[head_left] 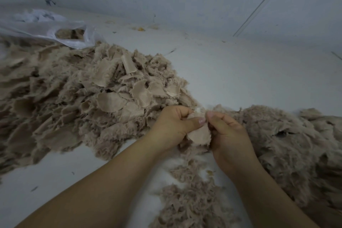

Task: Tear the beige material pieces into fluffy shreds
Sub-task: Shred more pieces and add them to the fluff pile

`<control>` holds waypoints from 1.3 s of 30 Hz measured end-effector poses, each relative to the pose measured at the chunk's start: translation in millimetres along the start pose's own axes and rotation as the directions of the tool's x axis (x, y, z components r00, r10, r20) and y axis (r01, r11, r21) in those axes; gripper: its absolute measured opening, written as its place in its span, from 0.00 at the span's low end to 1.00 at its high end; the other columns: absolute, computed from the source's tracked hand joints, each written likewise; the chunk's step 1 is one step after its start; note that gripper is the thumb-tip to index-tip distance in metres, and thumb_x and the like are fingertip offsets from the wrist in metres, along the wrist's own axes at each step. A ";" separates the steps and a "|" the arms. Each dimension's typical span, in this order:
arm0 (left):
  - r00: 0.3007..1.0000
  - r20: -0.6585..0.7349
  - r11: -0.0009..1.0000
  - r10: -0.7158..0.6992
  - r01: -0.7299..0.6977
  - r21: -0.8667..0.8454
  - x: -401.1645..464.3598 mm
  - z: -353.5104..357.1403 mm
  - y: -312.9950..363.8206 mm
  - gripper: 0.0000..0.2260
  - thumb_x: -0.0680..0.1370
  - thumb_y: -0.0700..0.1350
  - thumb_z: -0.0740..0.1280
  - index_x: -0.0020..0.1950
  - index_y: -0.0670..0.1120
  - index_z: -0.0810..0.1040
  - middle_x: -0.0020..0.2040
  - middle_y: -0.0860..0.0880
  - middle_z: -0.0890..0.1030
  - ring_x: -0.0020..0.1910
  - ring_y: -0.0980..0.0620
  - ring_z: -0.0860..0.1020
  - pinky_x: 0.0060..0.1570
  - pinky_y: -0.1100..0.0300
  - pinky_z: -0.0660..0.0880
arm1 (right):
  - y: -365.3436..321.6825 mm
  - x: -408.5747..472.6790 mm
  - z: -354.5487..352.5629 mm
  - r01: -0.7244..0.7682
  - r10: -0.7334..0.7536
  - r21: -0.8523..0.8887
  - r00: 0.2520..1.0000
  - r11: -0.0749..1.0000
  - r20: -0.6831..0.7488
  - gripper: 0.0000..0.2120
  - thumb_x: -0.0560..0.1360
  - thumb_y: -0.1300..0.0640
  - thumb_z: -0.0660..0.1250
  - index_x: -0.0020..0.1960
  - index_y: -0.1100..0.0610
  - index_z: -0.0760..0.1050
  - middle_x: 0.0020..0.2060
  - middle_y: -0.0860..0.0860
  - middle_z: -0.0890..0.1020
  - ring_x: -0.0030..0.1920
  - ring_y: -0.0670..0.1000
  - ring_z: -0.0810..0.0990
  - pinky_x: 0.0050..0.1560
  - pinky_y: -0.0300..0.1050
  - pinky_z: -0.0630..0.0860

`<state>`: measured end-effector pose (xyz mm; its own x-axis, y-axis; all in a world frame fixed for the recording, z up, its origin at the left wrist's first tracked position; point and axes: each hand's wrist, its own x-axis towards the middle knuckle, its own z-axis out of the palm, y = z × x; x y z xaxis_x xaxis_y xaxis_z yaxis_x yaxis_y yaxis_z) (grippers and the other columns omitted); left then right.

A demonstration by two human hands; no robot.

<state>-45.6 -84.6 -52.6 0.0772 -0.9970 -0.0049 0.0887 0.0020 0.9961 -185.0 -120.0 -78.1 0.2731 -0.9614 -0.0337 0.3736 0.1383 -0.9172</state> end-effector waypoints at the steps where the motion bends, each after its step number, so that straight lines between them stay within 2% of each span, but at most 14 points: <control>1: 1.000 0.024 1.000 0.000 0.000 0.007 0.1 -0.9 0.5 0.09 0.76 0.38 0.71 0.40 0.34 0.78 0.29 0.41 0.76 0.22 0.50 0.71 0.22 0.64 0.66 | -0.6 0.1 -0.2 -0.019 0.019 0.013 1.000 1.000 -0.002 0.07 0.71 0.53 0.71 0.37 0.55 0.84 0.37 0.59 0.84 0.37 0.56 0.84 0.35 0.48 0.81; 3: 0.998 0.067 1.000 0.000 -0.001 0.010 0.0 -2.8 2.2 0.09 0.77 0.35 0.69 0.37 0.37 0.77 0.25 0.48 0.76 0.20 0.58 0.71 0.21 0.68 0.65 | -1.6 0.9 -1.3 -0.048 0.049 0.068 0.999 0.997 -0.017 0.10 0.76 0.57 0.69 0.37 0.57 0.82 0.35 0.58 0.82 0.35 0.54 0.82 0.33 0.47 0.79; 6: 0.997 0.079 0.999 -0.014 0.011 0.039 0.0 -5.4 3.2 0.11 0.76 0.35 0.69 0.34 0.39 0.75 0.23 0.50 0.73 0.20 0.59 0.69 0.21 0.70 0.64 | -4.8 3.9 -0.7 -0.043 0.071 0.225 0.991 0.973 -0.118 0.17 0.79 0.63 0.65 0.32 0.55 0.80 0.27 0.51 0.77 0.29 0.48 0.77 0.30 0.43 0.77; 13: 0.982 0.142 0.992 -0.128 0.123 0.042 1.1 -17.7 6.6 0.10 0.76 0.37 0.69 0.45 0.28 0.77 0.24 0.48 0.73 0.18 0.57 0.66 0.19 0.69 0.61 | -10.4 2.5 1.4 -0.067 0.139 0.390 0.978 0.918 -0.159 0.16 0.80 0.63 0.64 0.33 0.56 0.75 0.28 0.49 0.72 0.31 0.46 0.74 0.32 0.44 0.80; 18: 0.997 -0.013 0.995 -0.073 0.072 -0.069 1.7 -15.2 9.3 0.08 0.79 0.38 0.66 0.40 0.38 0.77 0.24 0.47 0.73 0.18 0.55 0.65 0.19 0.65 0.58 | -15.6 -5.6 4.9 -0.046 0.051 0.265 0.999 0.963 -0.012 0.19 0.75 0.65 0.58 0.27 0.52 0.71 0.28 0.48 0.71 0.32 0.48 0.72 0.41 0.51 0.80; 20: 0.987 -0.140 0.928 0.084 -0.129 -0.349 3.5 -13.0 17.3 0.04 0.81 0.38 0.62 0.52 0.39 0.76 0.38 0.43 0.82 0.29 0.50 0.79 0.26 0.60 0.72 | -18.5 -12.5 8.7 -0.044 0.034 0.113 0.996 0.993 0.087 0.13 0.66 0.62 0.61 0.24 0.53 0.74 0.27 0.48 0.73 0.31 0.48 0.74 0.55 0.61 0.76; 22: 0.964 -0.212 0.801 0.163 -0.255 -0.541 7.7 -13.2 18.7 0.21 0.80 0.37 0.63 0.72 0.47 0.65 0.62 0.44 0.79 0.54 0.48 0.82 0.47 0.51 0.81 | -18.9 -16.2 8.5 -0.040 0.030 0.059 0.988 0.997 0.152 0.10 0.63 0.56 0.65 0.24 0.56 0.76 0.26 0.50 0.75 0.30 0.49 0.75 0.63 0.68 0.71; 24: 0.960 -0.226 0.880 0.164 -0.246 -0.406 7.1 -9.9 13.4 0.27 0.80 0.34 0.63 0.74 0.54 0.59 0.64 0.46 0.76 0.57 0.49 0.81 0.49 0.52 0.81 | -18.1 -16.0 5.4 -0.052 0.035 0.107 0.987 0.993 0.157 0.18 0.71 0.55 0.61 0.23 0.57 0.75 0.25 0.50 0.74 0.28 0.49 0.74 0.62 0.64 0.73; 26: 0.952 -0.241 0.981 0.191 -0.178 0.073 3.0 -3.9 6.0 0.17 0.79 0.34 0.65 0.63 0.51 0.71 0.53 0.47 0.79 0.46 0.54 0.80 0.41 0.59 0.79 | -17.8 -14.2 3.2 -0.051 0.036 0.125 0.992 0.991 0.124 0.25 0.77 0.59 0.55 0.22 0.57 0.72 0.24 0.50 0.71 0.26 0.49 0.71 0.59 0.56 0.74; 28: 0.953 -0.175 0.872 0.246 -0.139 0.470 4.1 -1.8 -3.1 0.06 0.77 0.40 0.70 0.48 0.51 0.79 0.43 0.51 0.79 0.37 0.61 0.76 0.37 0.66 0.75 | -16.4 -12.0 3.8 -0.041 0.030 0.145 0.997 0.989 0.078 0.27 0.79 0.61 0.53 0.21 0.56 0.70 0.24 0.51 0.69 0.27 0.50 0.70 0.54 0.52 0.76; 31: 0.980 0.025 0.638 0.200 -0.149 0.756 7.0 -4.3 -9.7 0.07 0.74 0.49 0.74 0.39 0.50 0.78 0.40 0.53 0.76 0.37 0.61 0.74 0.34 0.68 0.68 | -14.2 -6.4 4.3 -0.057 0.069 0.290 0.997 0.955 -0.031 0.25 0.79 0.60 0.56 0.23 0.56 0.70 0.25 0.51 0.68 0.30 0.50 0.69 0.48 0.51 0.76; 33: 0.977 0.124 0.486 0.172 -0.194 0.852 6.3 -4.6 -9.3 0.12 0.71 0.54 0.75 0.38 0.48 0.77 0.43 0.51 0.73 0.41 0.58 0.72 0.37 0.65 0.67 | -14.0 -3.0 2.8 -0.065 0.111 0.381 0.989 0.922 -0.101 0.21 0.80 0.59 0.58 0.28 0.56 0.70 0.26 0.50 0.70 0.29 0.49 0.70 0.52 0.55 0.78; 36: 0.965 0.224 0.390 0.136 -0.260 0.883 5.0 -2.5 -8.9 0.15 0.73 0.52 0.73 0.34 0.47 0.73 0.42 0.48 0.73 0.42 0.53 0.72 0.43 0.56 0.71 | -12.6 -1.0 -0.5 -0.056 0.121 0.422 0.984 0.905 -0.130 0.18 0.81 0.59 0.60 0.32 0.55 0.71 0.28 0.49 0.72 0.29 0.48 0.72 0.54 0.55 0.78; 39: 0.966 0.162 0.499 0.200 -0.243 0.832 3.3 -0.5 -9.0 0.13 0.77 0.46 0.70 0.36 0.44 0.72 0.40 0.48 0.73 0.39 0.53 0.71 0.40 0.57 0.68 | -9.9 1.4 -1.9 -0.011 0.080 0.392 0.984 0.920 -0.160 0.19 0.81 0.61 0.62 0.32 0.55 0.76 0.29 0.49 0.76 0.31 0.47 0.74 0.50 0.50 0.80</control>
<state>-45.7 -87.8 -61.6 -0.0686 -0.9755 0.2088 -0.8006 0.1788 0.5719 -190.1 -123.1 -69.8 0.1570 -0.9728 -0.1703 0.6882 0.2315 -0.6876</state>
